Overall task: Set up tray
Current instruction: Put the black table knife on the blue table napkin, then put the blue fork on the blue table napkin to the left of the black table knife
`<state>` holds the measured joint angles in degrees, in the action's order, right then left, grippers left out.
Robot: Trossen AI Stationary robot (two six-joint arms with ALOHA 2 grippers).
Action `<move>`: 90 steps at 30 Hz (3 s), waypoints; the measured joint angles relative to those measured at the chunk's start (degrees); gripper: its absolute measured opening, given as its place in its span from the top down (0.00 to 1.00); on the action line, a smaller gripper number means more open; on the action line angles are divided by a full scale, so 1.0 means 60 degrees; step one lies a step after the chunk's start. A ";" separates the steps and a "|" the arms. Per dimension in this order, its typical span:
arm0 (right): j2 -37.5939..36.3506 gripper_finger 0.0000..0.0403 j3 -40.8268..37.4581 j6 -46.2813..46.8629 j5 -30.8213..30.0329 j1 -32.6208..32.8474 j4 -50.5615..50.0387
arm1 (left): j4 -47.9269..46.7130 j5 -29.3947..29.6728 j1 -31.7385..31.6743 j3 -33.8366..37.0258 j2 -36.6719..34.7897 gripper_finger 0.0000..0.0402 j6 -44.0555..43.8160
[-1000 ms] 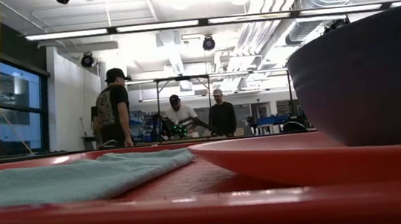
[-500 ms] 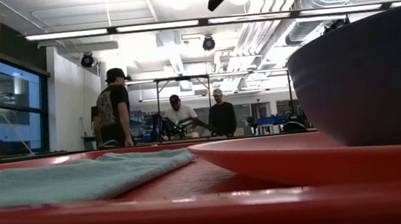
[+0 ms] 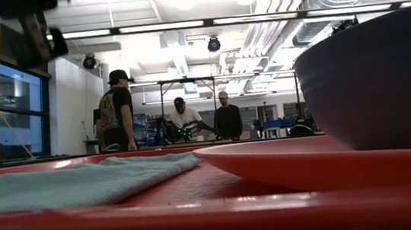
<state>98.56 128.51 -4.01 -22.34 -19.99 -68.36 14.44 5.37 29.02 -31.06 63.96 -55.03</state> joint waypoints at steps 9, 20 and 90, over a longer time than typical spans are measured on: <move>-0.0457 1.00 0.0003 -0.0251 -0.0055 0.0153 -0.0409 | 0.0083 0.1455 -0.0022 0.0433 0.0354 0.87 -0.1436; -0.0560 1.00 0.0004 -0.0665 -0.0216 0.0138 -0.0861 | 0.2276 0.0985 -0.0025 0.0432 0.2988 0.87 -0.2142; -0.2549 1.00 0.0004 -0.0333 -0.0179 0.0149 -0.1462 | 0.3919 0.2258 -0.0796 -0.0027 0.3620 0.69 -0.0191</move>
<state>83.26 128.53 -6.01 -23.42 -19.09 -77.13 37.95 18.92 24.24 -31.22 85.68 -56.17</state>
